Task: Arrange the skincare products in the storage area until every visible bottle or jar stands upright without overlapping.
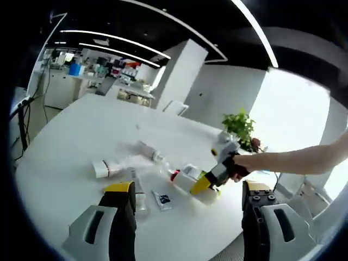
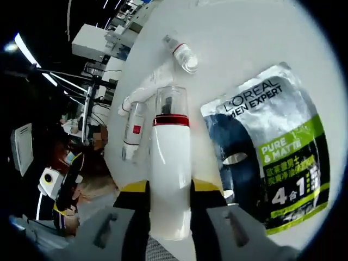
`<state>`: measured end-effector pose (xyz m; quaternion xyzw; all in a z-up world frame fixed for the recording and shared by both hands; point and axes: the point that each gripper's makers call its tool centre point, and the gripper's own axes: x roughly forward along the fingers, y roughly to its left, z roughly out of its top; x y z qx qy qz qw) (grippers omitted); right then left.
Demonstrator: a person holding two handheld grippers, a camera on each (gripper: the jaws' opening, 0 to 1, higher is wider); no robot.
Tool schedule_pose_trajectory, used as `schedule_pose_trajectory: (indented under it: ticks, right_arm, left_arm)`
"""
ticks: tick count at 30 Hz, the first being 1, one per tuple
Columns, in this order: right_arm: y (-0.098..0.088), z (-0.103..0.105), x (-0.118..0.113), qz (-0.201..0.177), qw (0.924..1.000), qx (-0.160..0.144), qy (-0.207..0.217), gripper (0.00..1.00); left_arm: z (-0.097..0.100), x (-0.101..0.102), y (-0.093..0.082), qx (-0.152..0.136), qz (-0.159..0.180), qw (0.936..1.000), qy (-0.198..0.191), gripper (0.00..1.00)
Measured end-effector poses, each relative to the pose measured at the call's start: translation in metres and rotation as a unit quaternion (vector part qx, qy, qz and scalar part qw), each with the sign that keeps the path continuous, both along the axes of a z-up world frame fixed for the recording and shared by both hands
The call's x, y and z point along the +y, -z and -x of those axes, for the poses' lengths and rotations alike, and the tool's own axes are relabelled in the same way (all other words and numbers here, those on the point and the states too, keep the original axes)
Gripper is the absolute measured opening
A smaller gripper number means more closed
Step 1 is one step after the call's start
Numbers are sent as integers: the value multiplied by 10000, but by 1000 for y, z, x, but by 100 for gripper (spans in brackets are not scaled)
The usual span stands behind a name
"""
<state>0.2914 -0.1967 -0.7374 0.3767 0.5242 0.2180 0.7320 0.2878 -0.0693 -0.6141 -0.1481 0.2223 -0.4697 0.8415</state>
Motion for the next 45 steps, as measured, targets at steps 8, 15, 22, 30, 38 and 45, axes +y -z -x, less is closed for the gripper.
schedule_pose_trajectory:
  ticks: [8,15,22,30,38,45]
  right_arm:
    - [-8,6,0,-884,9932,-175,739,26]
    - [-29,8,15,-1678,9789,-472,1068,26]
    - [-55,16,26,-1835,9743,-900,951,26]
    - [-81,32,36,-2073,9663,-1342,724,27]
    - [-97,45,42,-2205,9600,-1617,603,27]
    - [-111,51,46,-2359,9528,-1840,518,27]
  left_arm:
    - [17,-16,1,509,52,9975,487,71]
    - [15,-38,5,873,98,9935,728,73]
    - [5,-69,17,983,-4,9914,869,70]
    - [-7,-91,12,1515,606,9838,739,71]
    - [-16,-106,9,1692,844,9787,804,69]
    - [-10,-121,5,1823,1027,9723,1040,65]
